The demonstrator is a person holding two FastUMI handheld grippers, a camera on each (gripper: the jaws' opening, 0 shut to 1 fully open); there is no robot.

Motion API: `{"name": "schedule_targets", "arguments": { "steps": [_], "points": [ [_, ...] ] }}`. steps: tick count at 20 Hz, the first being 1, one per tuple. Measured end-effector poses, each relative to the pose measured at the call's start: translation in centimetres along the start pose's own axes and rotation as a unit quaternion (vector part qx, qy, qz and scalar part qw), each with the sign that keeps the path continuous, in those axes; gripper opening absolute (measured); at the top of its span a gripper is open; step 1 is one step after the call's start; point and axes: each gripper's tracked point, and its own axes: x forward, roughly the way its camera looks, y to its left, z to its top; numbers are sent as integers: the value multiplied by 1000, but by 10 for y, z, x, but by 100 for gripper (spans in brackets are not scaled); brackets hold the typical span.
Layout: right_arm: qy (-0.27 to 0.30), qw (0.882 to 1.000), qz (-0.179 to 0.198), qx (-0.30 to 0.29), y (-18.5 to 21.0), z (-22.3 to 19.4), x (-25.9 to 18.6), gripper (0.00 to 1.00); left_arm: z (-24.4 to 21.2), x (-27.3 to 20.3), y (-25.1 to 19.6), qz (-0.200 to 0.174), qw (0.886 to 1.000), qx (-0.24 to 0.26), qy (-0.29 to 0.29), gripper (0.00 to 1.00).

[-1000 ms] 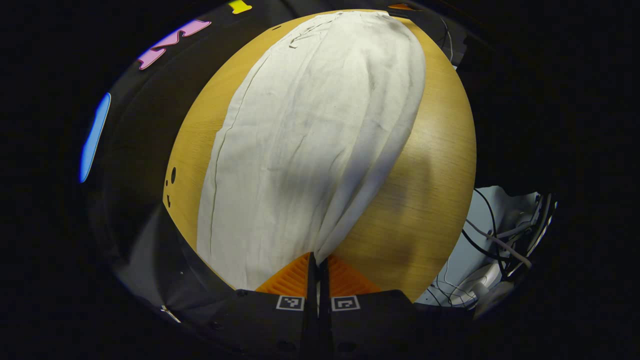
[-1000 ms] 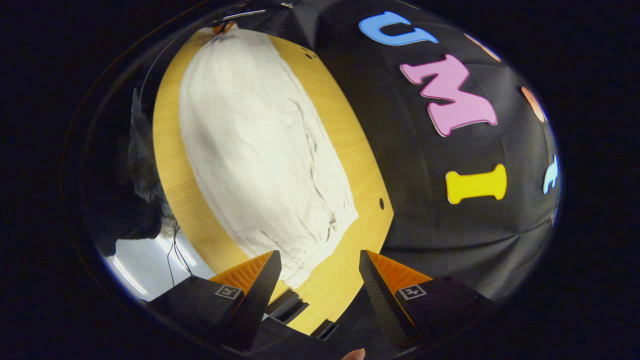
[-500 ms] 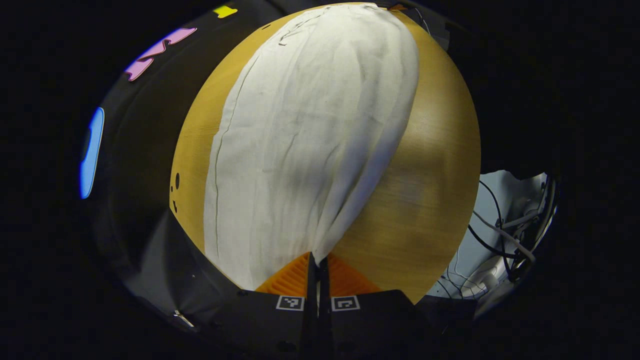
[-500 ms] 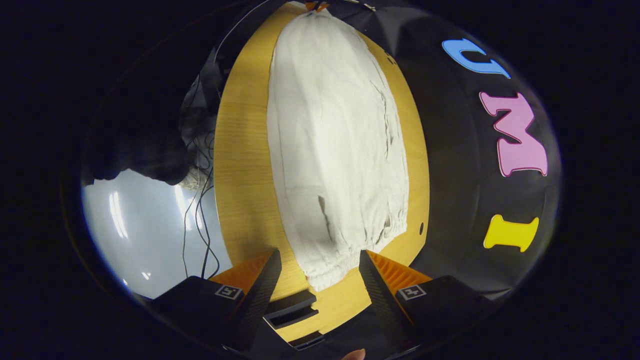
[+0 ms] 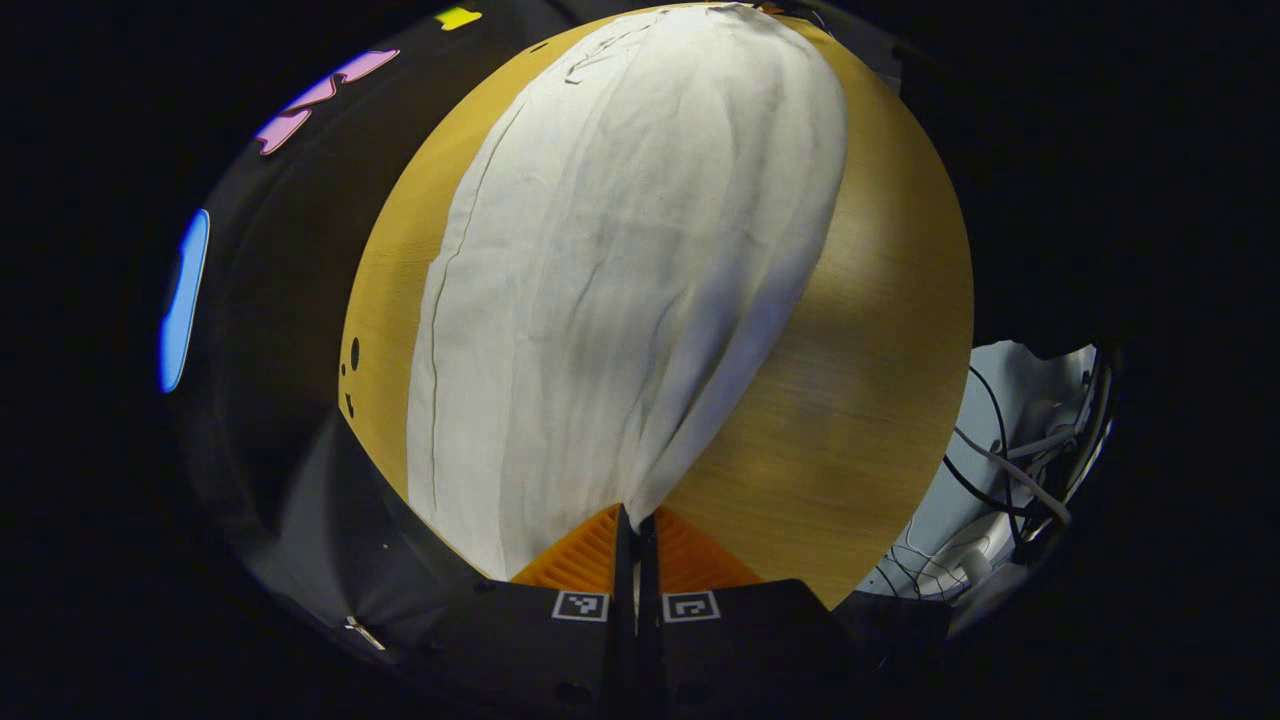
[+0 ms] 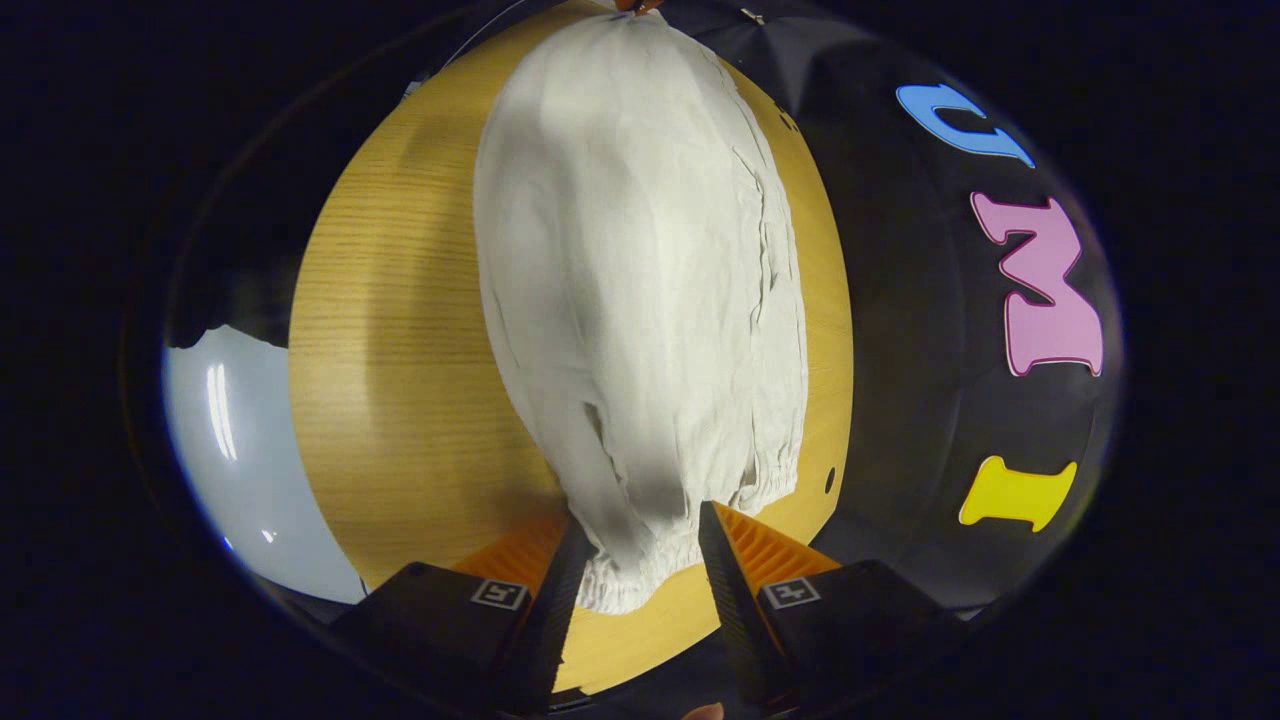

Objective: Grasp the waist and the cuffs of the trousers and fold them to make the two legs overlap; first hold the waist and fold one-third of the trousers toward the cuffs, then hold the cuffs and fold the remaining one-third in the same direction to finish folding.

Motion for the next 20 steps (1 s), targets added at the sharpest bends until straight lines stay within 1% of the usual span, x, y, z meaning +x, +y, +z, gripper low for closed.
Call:
{"name": "schedule_targets", "arguments": {
  "steps": [1, 2, 3, 4, 5, 6, 7, 8, 9, 10, 11, 12, 14, 15, 17, 20],
  "points": [
    [3, 1000, 3, 2, -1, 1, 4, 70, 0, 1, 0, 3, 1000, -1, 1, 5],
    [11, 1000, 11, 5, 3, 0, 7, 55, 1, 0, 0, 5, 1000, -4, 1, 5],
    [21, 1000, 17, 2, 7, -2, 10, 48, 0, 0, 0, 7, 1000, -6, 1, 5],
    [26, 999, 17, -8, 8, -5, 13, 21, 1, 0, 0, 9, 1000, -7, 0, 5],
    [25, 999, 19, -17, 8, -1, 7, 17, 1, 1, 0, 13, 1000, -8, -2, 5],
    [29, 999, 19, -18, 9, -3, 17, 12, 2, 1, 1, 19, 1000, -6, -4, 5],
    [29, 999, 24, -13, 9, -2, 8, 11, 2, 2, 2, 27, 1000, -4, -6, 5],
    [33, 999, 32, -4, 9, -4, 13, 7, 2, 2, 3, 34, 999, -1, -7, 5],
    [33, 999, 43, 10, 10, -3, 10, 8, 3, 2, 3, 38, 999, -1, -7, 5],
    [34, 998, 52, 19, 11, -3, 8, 10, 1, 2, 4, 40, 999, -2, -5, 5],
    [32, 998, 52, 18, 8, -1, 5, 10, 1, 2, 2, 35, 999, -8, -2, 5],
    [27, 998, 49, 16, 3, 3, 1, 6, 1, 1, -1, 22, 1000, -20, -1, 5],
    [18, 998, 49, 33, -2, 7, -12, 5, 2, -10, -14, -17, 999, -47, -11, 5],
    [14, 998, 48, 46, -8, 9, -19, 5, 5, -15, -14, -26, 998, -49, -19, 5],
    [7, 995, 54, 81, -19, 15, -36, 5, 5, -26, -8, -42, 997, -60, -29, 5],
    [-4, 987, 68, 145, -41, 25, -49, 5, 10, -46, 4, -71, 990, -113, -46, 5]
  ]
}}
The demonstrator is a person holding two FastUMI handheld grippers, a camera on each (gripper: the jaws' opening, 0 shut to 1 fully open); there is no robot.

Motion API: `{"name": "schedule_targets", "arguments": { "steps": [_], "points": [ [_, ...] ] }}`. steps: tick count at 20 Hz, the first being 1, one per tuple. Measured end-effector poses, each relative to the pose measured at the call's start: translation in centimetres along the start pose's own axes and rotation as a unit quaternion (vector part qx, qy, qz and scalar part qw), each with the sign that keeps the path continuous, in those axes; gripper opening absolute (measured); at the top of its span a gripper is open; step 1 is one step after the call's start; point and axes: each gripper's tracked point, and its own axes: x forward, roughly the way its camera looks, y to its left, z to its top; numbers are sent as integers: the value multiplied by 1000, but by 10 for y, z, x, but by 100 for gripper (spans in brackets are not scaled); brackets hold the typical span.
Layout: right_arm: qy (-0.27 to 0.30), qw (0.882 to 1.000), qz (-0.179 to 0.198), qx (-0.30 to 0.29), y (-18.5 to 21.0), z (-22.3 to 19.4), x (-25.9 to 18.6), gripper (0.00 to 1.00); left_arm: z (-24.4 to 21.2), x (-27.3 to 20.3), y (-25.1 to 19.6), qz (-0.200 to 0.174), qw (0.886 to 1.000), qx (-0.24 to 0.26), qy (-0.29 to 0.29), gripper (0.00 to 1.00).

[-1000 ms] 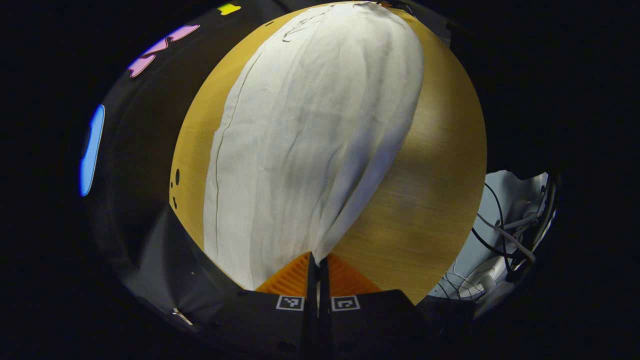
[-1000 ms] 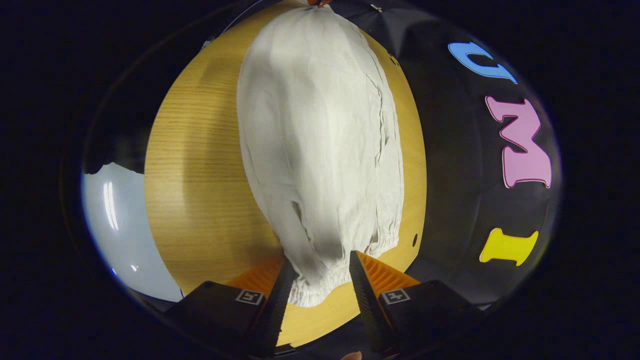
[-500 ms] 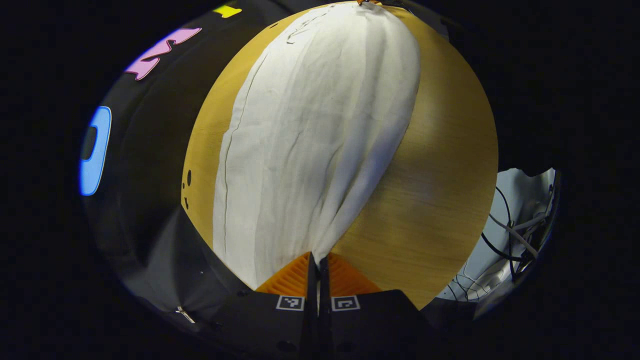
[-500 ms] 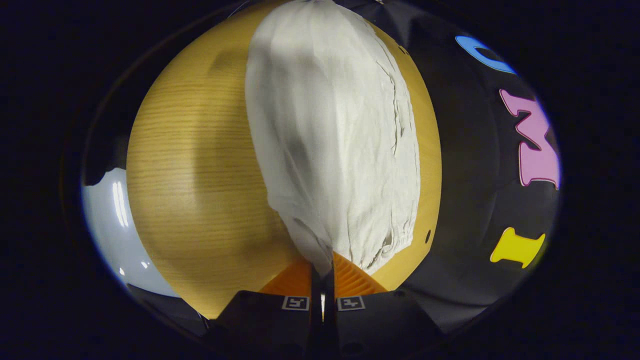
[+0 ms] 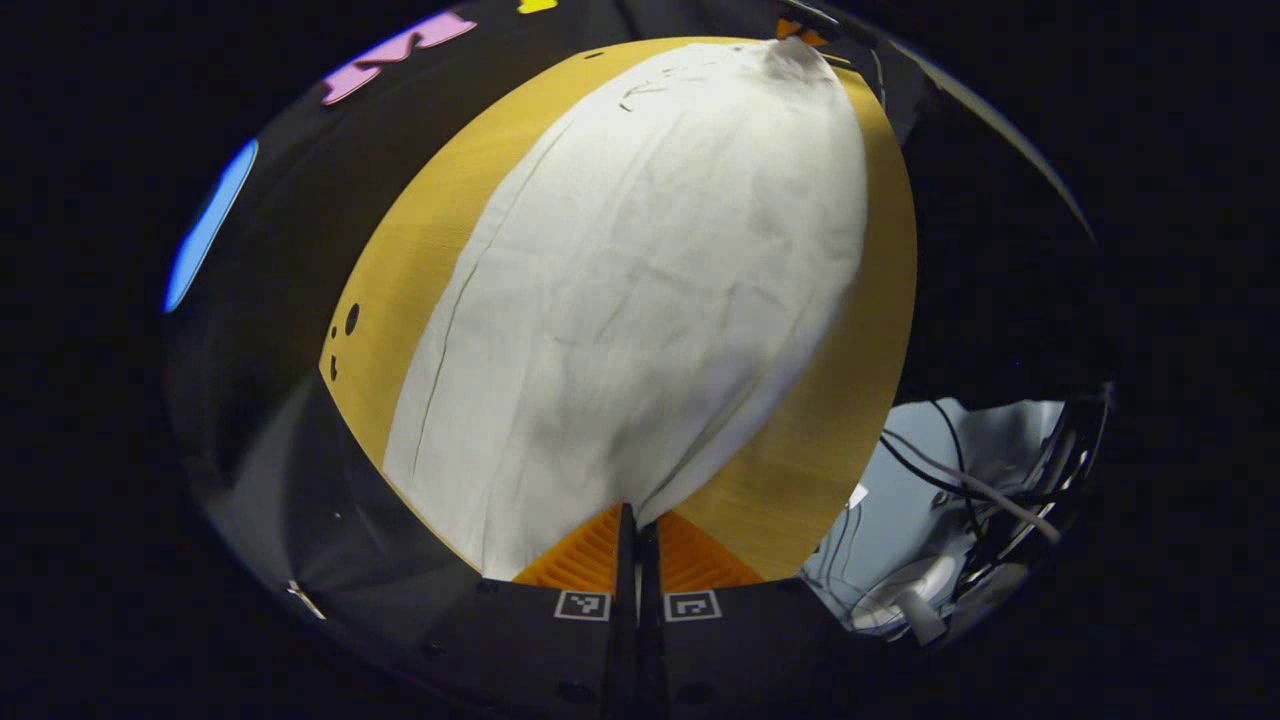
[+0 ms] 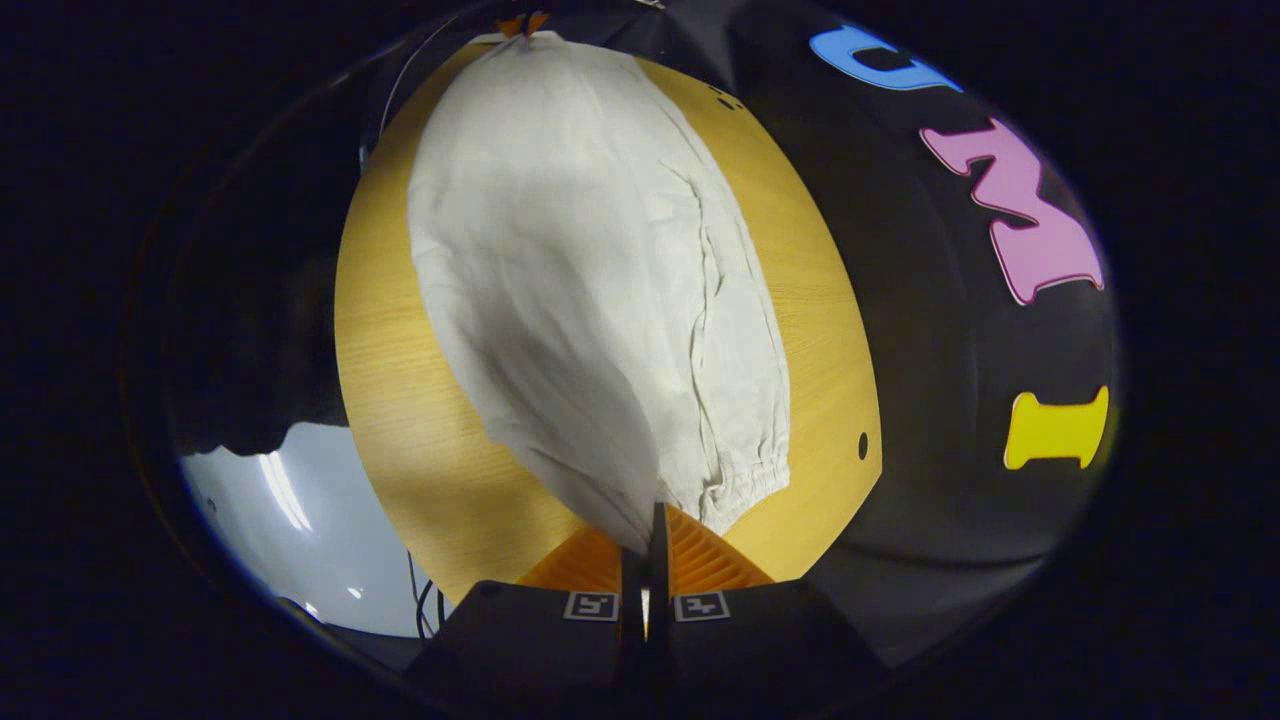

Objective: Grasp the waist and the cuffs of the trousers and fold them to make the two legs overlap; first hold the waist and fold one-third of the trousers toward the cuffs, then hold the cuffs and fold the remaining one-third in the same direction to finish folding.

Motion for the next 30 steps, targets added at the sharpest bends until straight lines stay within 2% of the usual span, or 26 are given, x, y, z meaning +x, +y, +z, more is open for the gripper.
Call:
{"name": "schedule_targets", "arguments": {
  "steps": [2, 6, 7, 8, 9, 10, 12, 14, 19, 26, 29, 30],
  "points": [
    [-10, 999, -1, 33, -19, 14, -7, 5, 16, -9, 23, -4, 999, -46, -19, 5],
    [-18, 993, -16, 114, -69, 33, 3, 5, 46, -13, 98, 48, 988, -136, -46, 5],
    [-17, 991, -23, 129, -82, 35, 9, 5, 50, -11, 113, 60, 986, -148, -43, 5],
    [-13, 989, -28, 145, -95, 34, 16, 10, 52, -7, 124, 69, 985, -156, -38, 5],
    [-6, 986, -34, 161, -106, 29, 26, 5, 53, -1, 135, 77, 983, -161, -30, 5],
    [5, 983, -34, 179, -114, 24, 36, 5, 50, 2, 143, 84, 982, -170, -20, 5],
    [15, 974, -33, 224, -126, 20, 66, 5, 53, 26, 159, 86, 975, -205, -11, 5],
    [33, 970, -25, 238, -127, 19, 95, 5, 52, 52, 164, 77, 969, -236, 11, 5],
    [71, 978, -1, 196, -117, 14, 135, 5, 46, 95, 166, 61, 963, -256, 52, 5],
    [95, 969, 25, 225, -109, 12, 148, 6, 46, 103, 172, 50, 971, -224, 63, 6],
    [111, 966, 2, 233, -116, 6, 147, 18, 44, 102, 178, 62, 972, -217, 65, 10],
    [114, 967, -12, 228, -123, 4, 144, 27, 42, 101, 182, 74, 971, -216, 65, 17]
  ]
}}
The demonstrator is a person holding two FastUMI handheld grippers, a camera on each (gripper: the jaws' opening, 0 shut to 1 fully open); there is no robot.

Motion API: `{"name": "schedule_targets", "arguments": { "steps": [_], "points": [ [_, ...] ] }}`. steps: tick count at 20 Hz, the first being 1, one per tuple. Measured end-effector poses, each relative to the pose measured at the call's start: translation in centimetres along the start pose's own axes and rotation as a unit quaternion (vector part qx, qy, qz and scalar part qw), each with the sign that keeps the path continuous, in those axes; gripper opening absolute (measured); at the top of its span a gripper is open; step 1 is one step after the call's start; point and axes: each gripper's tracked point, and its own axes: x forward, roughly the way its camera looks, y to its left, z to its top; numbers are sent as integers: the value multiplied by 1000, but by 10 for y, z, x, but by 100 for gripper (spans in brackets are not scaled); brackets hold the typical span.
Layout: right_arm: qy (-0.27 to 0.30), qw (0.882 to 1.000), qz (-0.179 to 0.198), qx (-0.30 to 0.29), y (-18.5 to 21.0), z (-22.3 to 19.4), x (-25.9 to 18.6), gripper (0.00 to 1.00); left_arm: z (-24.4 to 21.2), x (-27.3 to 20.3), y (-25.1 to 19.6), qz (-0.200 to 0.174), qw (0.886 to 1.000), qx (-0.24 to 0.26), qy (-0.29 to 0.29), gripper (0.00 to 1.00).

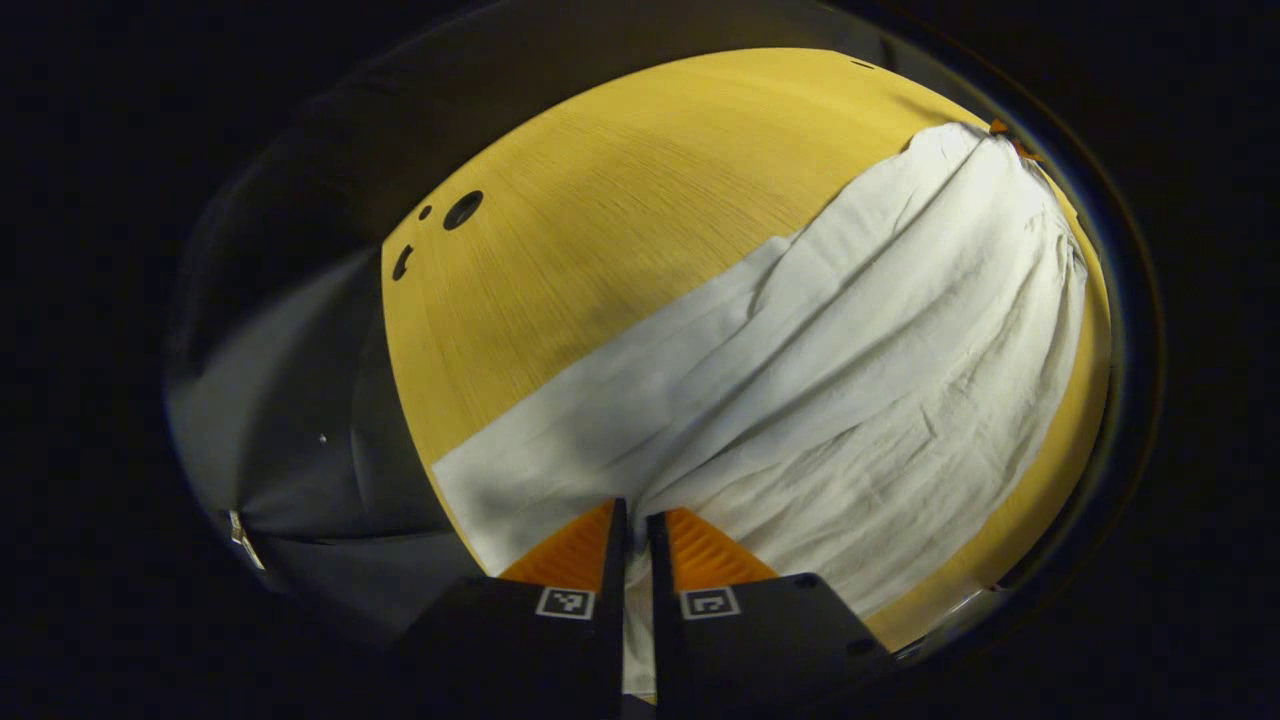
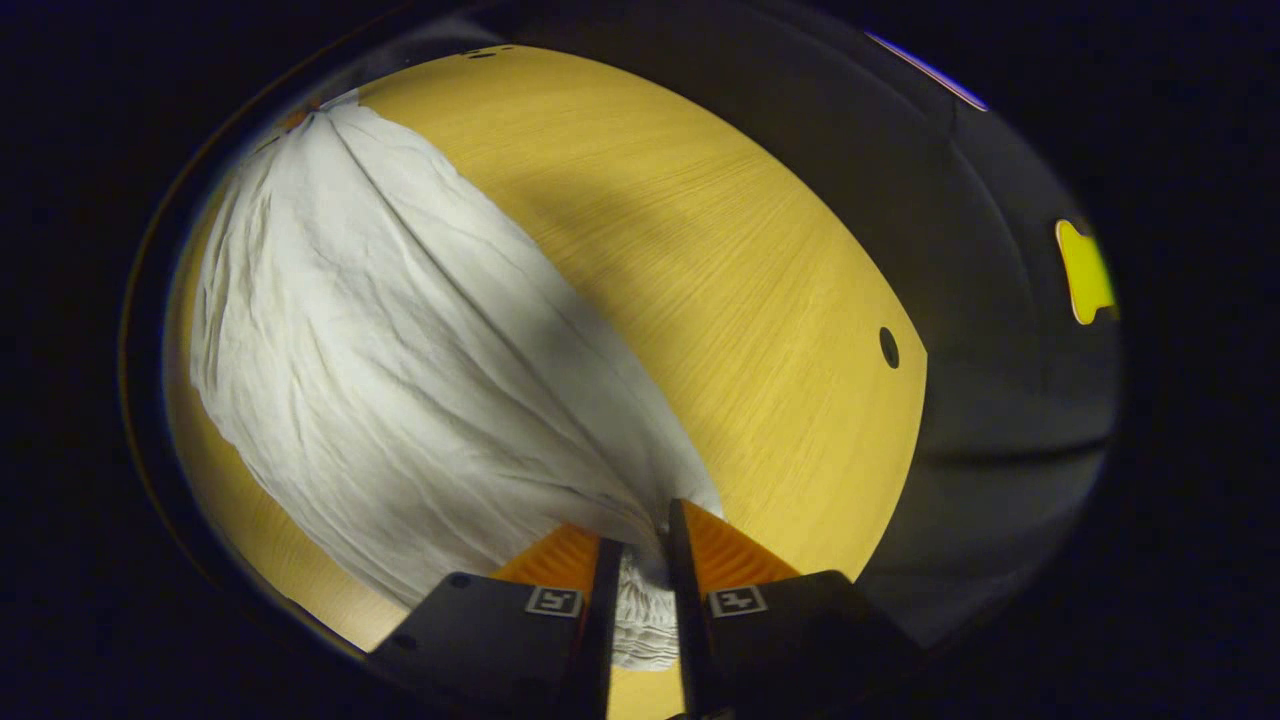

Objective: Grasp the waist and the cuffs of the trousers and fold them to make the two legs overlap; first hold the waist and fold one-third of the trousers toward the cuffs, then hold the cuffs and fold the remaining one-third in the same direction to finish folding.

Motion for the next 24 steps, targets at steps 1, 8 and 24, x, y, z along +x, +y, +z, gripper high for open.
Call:
{"name": "schedule_targets", "arguments": {
  "steps": [1, 8, 24],
  "points": [
    [-3, 1000, -15, 2, -7, -2, -1, 39, 0, -3, 8, 19, 1000, 8, -5, 27],
    [-20, 991, -61, 114, -25, -23, -19, 88, -7, -22, 33, 87, 993, 52, -55, 98],
    [-15, 965, -74, 252, 7, -103, -73, 88, -168, -59, 7, 65, 993, 95, 14, 98]
  ]
}}
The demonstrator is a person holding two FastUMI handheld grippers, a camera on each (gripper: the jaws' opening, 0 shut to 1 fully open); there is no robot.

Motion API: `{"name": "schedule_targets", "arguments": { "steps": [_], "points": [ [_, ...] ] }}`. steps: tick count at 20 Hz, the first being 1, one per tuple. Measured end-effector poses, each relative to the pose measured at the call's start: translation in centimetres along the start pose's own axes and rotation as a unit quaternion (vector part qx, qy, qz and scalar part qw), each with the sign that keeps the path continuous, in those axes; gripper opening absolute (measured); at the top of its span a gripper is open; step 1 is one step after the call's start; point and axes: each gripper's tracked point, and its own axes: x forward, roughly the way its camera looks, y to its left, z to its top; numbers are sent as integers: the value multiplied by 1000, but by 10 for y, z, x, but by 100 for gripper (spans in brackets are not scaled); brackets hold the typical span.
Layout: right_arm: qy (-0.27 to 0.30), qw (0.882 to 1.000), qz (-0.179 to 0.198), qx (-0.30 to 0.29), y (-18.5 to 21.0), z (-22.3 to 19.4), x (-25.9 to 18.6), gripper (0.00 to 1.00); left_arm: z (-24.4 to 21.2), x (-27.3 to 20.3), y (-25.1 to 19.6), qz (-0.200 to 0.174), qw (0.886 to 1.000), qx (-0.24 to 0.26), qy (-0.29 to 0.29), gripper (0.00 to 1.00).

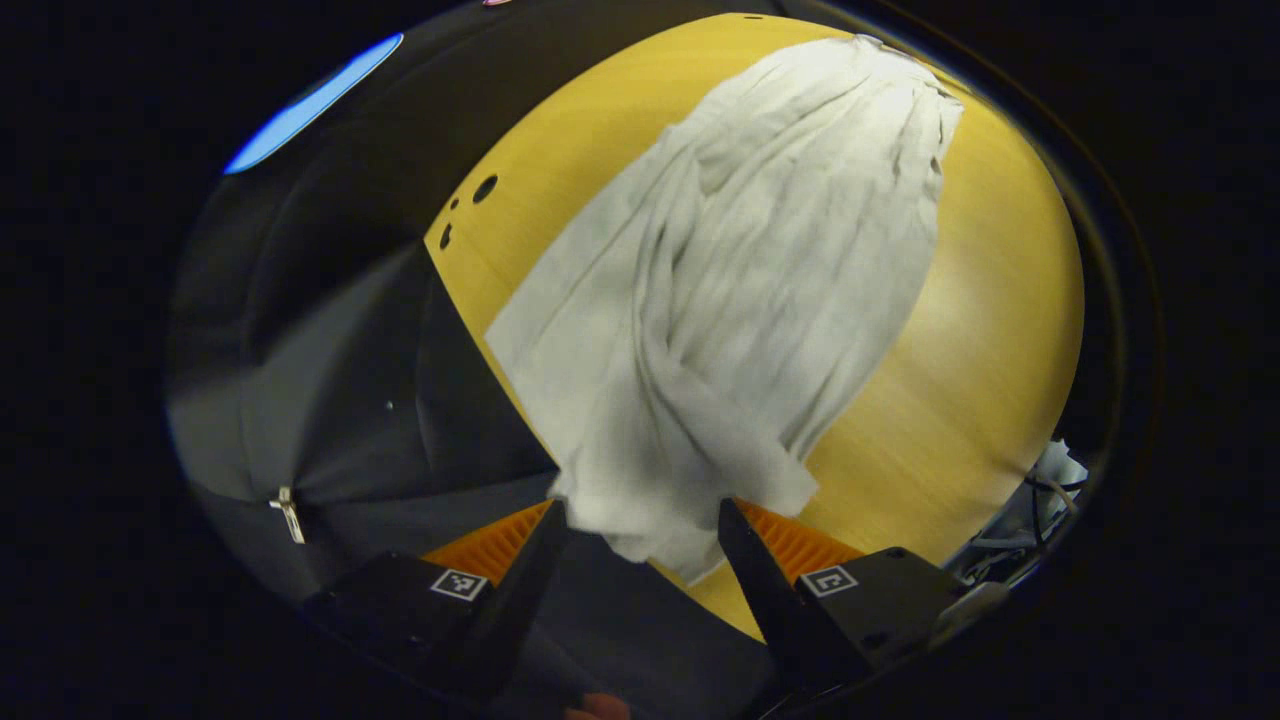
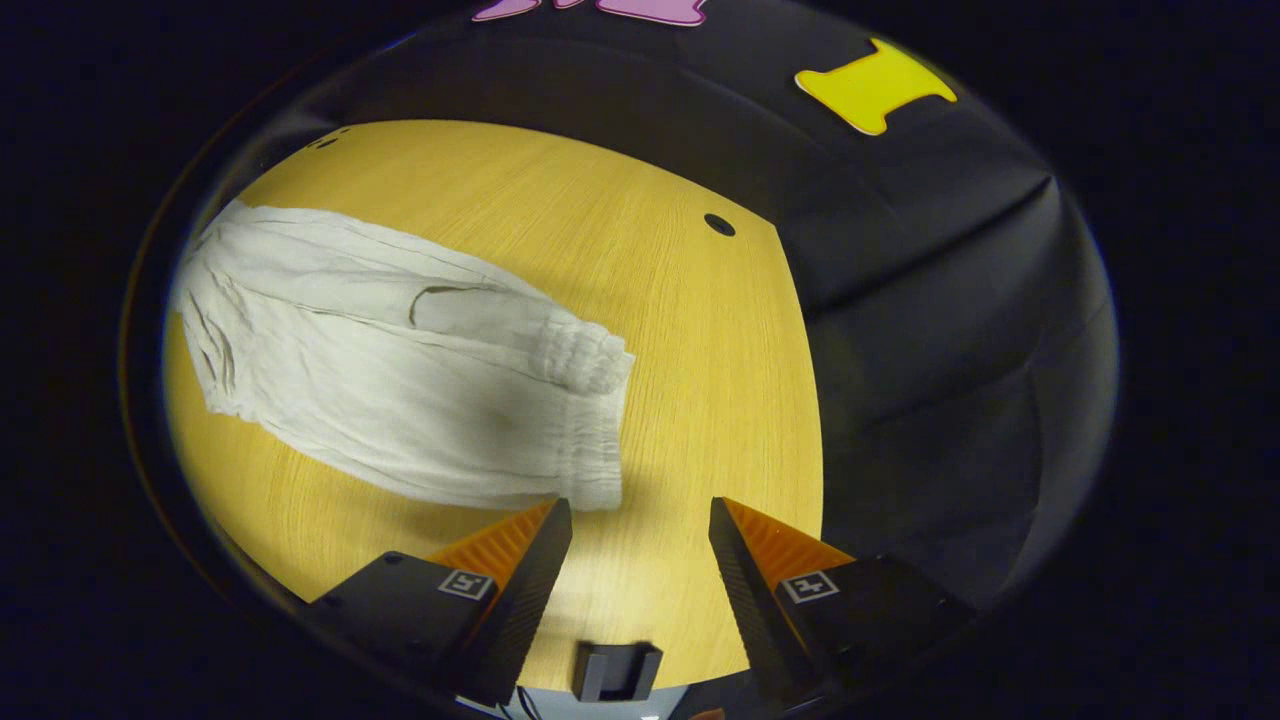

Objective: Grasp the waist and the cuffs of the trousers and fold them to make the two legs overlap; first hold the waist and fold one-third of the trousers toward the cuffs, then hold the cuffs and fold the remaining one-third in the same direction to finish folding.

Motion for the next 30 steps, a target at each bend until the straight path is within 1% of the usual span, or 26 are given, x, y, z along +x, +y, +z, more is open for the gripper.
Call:
{"name": "schedule_targets", "arguments": {
  "steps": [2, 4, 6, 7, 8, 9, 10, 11, 14, 15, 18, 20, 21, 22, 23, 24, 25, 26, 27, 28, 29, 30],
  "points": [
    [-2, 999, 19, 41, 16, -8, -13, 88, -20, -5, -9, -3, 1000, -29, 6, 97],
    [-4, 995, 40, 87, 38, -14, -23, 88, -24, -21, -17, -4, 997, -74, -9, 97],
    [-2, 986, 65, 151, 58, -17, -28, 88, -16, -38, -25, -7, 989, -146, -38, 97],
    [0, 978, 82, 193, 69, -16, -30, 88, -8, -47, -29, -11, 980, -191, -56, 97],
    [-2, 966, 98, 240, 78, -13, -30, 88, 3, -54, -33, -19, 968, -241, -74, 97],
    [-4, 951, 113, 289, 83, -10, -31, 88, 15, -60, -38, -27, 953, -289, -90, 97],
    [-7, 935, 121, 334, 86, -6, -28, 88, 23, -64, -43, -38, 937, -333, -102, 97],
    [-4, 920, 125, 371, 88, -6, -24, 89, 35, -68, -50, -55, 917, -377, -116, 97],
    [5, 892, 123, 435, 82, -8, -9, 90, 60, -69, -63, -96, 864, -474, -138, 97],
    [2, 882, 124, 454, 79, -4, -7, 90, 64, -69, -65, -105, 849, -499, -138, 97],
    [-6, 852, 114, 510, 68, 4, 12, 90, 66, -63, -73, -115, 809, -560, -135, 96],
    [-18, 830, 108, 547, 58, 10, 22, 90, 64, -61, -77, -118, 787, -590, -135, 95],
    [-27, 814, 104, 572, 53, 17, 28, 89, 62, -60, -76, -117, 777, -604, -134, 96],
    [-30, 802, 102, 588, 50, 22, 31, 88, 62, -58, -78, -116, 767, -617, -134, 96],
    [-31, 796, 92, 598, 48, 23, 36, 88, 62, -56, -77, -114, 756, -630, -134, 95],
    [-26, 800, 78, 594, 46, 17, 37, 86, 62, -53, -78, -113, 746, -642, -134, 96],
    [-20, 808, 66, 585, 44, 11, 38, 80, 64, -51, -78, -112, 737, -653, -134, 95],
    [-18, 811, 62, 581, 44, 11, 39, 60, 68, -49, -81, -114, 725, -666, -133, 96],
    [-16, 808, 68, 585, 49, 12, 41, 45, 71, -48, -84, -115, 718, -674, -132, 96],
    [-12, 805, 78, 589, 51, 13, 42, 35, 74, -45, -84, -113, 710, -683, -130, 96],
    [-21, 801, 88, 591, 49, 13, 42, 18, 78, -43, -88, -113, 699, -695, -126, 96],
    [-25, 795, 94, 599, 48, 12, 43, 9, 80, -43, -91, -110, 688, -707, -120, 96]
  ]
}}
